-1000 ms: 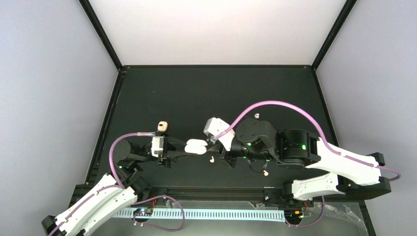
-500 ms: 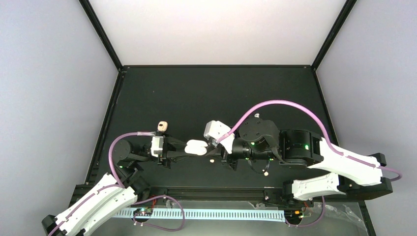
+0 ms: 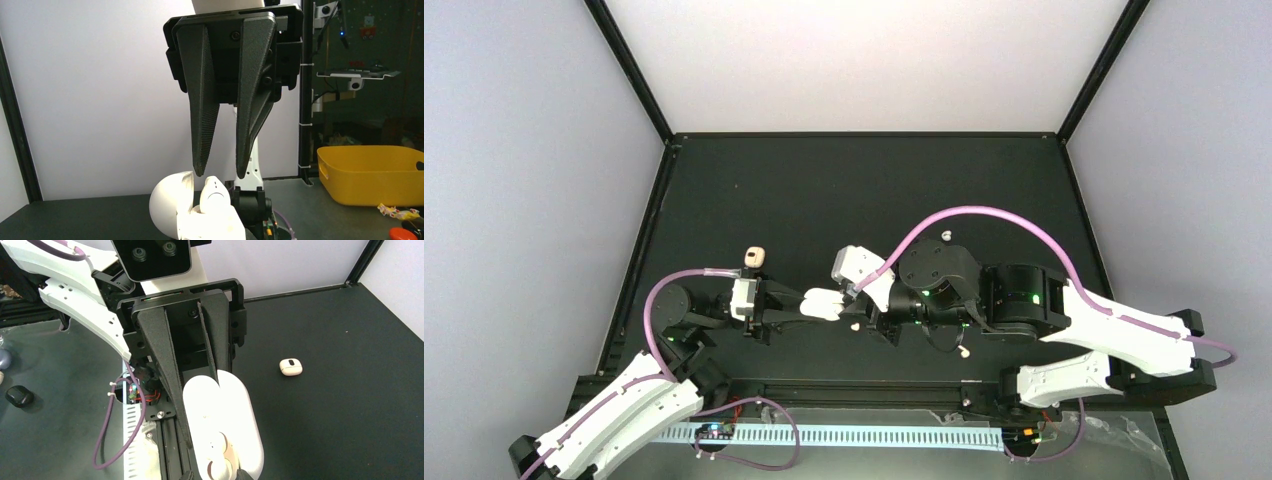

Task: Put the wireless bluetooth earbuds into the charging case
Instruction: Adjust the earbud with the charging case.

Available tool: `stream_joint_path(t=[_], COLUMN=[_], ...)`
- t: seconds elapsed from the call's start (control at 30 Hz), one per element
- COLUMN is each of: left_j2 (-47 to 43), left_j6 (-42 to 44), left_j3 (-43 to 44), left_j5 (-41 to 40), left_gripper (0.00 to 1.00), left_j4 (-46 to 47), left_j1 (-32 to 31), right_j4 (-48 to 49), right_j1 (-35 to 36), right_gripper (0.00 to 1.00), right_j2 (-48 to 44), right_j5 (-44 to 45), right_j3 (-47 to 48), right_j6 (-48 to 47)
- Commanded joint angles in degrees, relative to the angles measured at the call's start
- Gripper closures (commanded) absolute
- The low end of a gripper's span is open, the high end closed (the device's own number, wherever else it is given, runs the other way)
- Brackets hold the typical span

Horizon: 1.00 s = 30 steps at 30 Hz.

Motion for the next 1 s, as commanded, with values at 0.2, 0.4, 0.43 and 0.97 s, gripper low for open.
stream_joint_path(t=[0.2,0.4,0.43,0.97], left_j2=[-0.2,-0.3,-0.3,0.0], left_j6=[-0.8,-1.0,-1.0,-0.2], left_j3=[0.4,0.5,0.5,0.5], left_j5=[1.6,1.7,1.8,1.7], left_gripper=[0.98,0.98,0.98,0.98], left_j4=[2.7,2.9,2.9,2.1], left_j1=[-0.5,-0.5,-0.6,-0.6], right_j4=[0.4,0.8,0.9,-1.3], right_j1=[0.2,0.2,0.1,0.1], right_gripper=[0.81,0.83,0.83,0.99], right_j2=[0.9,1.5,1.5,2.3], right_j5=[1.5,1.3,1.3,1.9], right_j3=[-0.3,-0.2,-0.1,1.3], right_j6=[-0.8,-0.8,-0.8,-1.7])
